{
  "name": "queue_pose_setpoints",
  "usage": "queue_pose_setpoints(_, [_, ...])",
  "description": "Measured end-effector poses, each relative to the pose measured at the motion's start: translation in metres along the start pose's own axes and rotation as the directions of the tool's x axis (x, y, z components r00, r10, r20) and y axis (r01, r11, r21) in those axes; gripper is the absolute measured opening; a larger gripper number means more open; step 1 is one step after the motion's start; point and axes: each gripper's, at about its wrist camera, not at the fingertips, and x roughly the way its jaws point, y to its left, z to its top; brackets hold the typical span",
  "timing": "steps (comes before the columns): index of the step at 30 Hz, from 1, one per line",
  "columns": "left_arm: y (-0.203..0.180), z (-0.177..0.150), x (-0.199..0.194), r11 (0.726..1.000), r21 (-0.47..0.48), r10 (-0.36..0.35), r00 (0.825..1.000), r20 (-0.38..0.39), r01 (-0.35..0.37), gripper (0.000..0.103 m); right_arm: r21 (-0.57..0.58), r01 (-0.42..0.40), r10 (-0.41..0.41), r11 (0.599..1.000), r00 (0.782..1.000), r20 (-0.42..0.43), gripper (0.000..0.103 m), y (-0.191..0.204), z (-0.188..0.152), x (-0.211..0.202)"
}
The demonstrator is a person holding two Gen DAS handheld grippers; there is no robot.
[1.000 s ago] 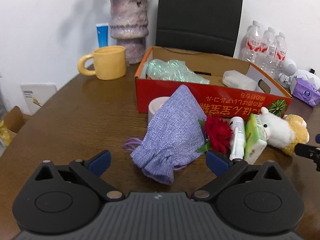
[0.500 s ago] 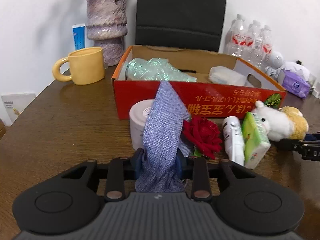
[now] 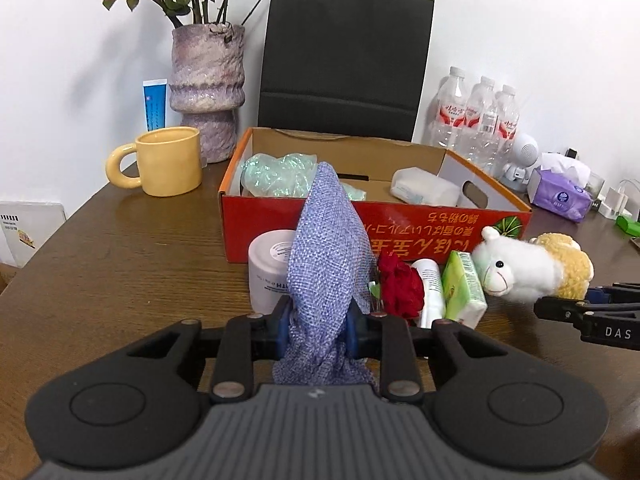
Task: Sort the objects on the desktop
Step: 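Grasp the purple pouch with the left tool while the right tool grasps the plush sheep, then lift the pouch with the left tool while the right tool lifts the sheep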
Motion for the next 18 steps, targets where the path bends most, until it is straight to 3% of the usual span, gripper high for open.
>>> queue_pose_setpoints(18, [-0.010, 0.002, -0.064, 1.000, -0.002, 0.021, 0.997, 0.079, -0.021, 0.026, -0.024, 0.003, 0.001, 1.000, 0.991, 0.136, 0.040, 0.021, -0.012, -0.071])
